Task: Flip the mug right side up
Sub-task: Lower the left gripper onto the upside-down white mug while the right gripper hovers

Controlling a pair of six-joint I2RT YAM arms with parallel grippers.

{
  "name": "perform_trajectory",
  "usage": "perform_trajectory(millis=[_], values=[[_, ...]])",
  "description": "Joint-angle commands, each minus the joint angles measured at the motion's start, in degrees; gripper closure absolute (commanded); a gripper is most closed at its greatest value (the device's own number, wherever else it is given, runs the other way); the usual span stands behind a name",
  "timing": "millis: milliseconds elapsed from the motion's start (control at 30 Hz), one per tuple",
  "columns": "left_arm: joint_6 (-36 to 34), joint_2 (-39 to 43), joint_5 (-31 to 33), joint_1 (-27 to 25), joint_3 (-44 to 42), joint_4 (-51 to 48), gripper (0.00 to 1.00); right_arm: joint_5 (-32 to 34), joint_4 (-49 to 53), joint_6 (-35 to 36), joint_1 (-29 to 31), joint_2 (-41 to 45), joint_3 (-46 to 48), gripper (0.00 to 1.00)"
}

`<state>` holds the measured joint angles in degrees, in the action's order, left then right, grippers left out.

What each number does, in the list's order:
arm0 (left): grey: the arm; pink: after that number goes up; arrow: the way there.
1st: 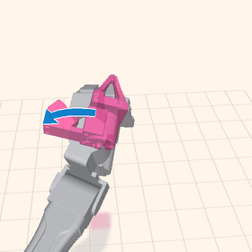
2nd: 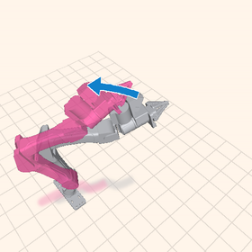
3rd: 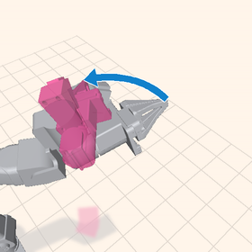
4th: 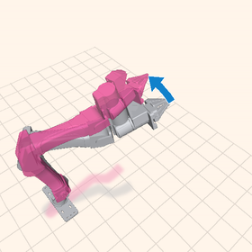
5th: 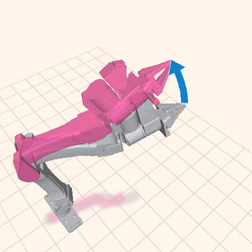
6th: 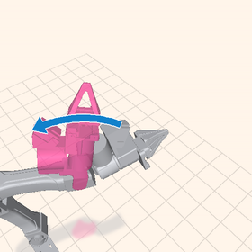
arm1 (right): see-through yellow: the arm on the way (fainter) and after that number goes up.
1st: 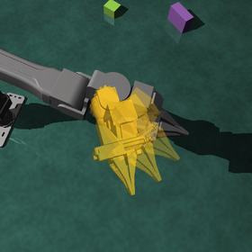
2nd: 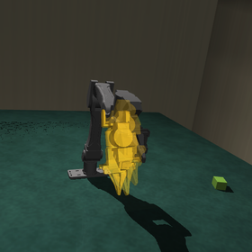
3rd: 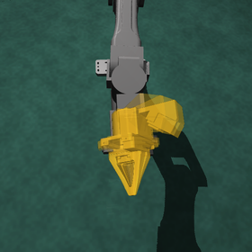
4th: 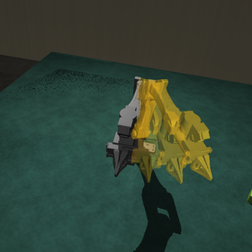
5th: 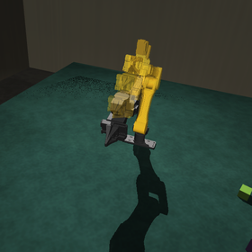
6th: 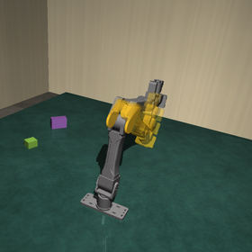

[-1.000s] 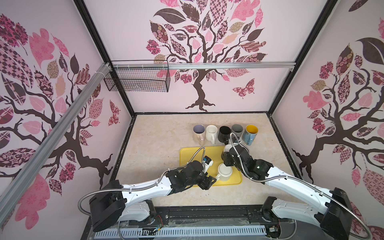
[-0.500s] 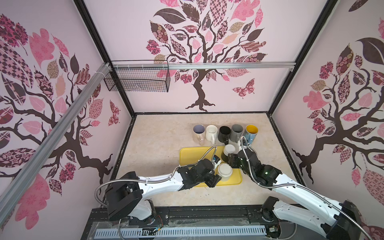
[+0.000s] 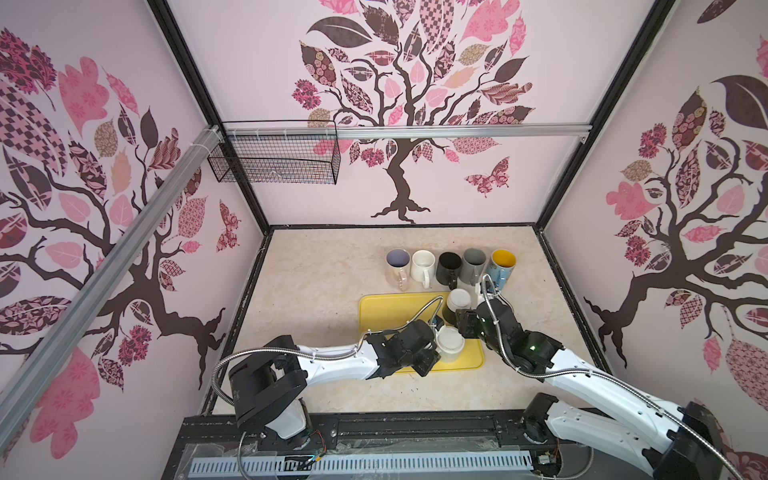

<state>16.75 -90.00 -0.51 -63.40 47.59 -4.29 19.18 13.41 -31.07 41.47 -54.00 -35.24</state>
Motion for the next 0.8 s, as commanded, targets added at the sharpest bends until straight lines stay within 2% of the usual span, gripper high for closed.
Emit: perform_trajectory(millis=[0, 467, 767], values=[[-0.75, -0.92, -0.6, -0.76, 3.27, 1.06, 0.57, -0.02, -1.28, 0.57, -0.08, 0.61, -0.18, 0.43], [-4.15, -3.76, 5.8, -0.85, 7.03, -4.51, 0.54, -0.46, -1.34, 1.19, -0.4, 2.05, 0.25, 0.43], [-7.17, -5.8, 4.24, -0.56, 8.87, -5.55, 0.53, -0.1, -0.8, 2.2, -0.79, 3.23, 0.26, 0.43]])
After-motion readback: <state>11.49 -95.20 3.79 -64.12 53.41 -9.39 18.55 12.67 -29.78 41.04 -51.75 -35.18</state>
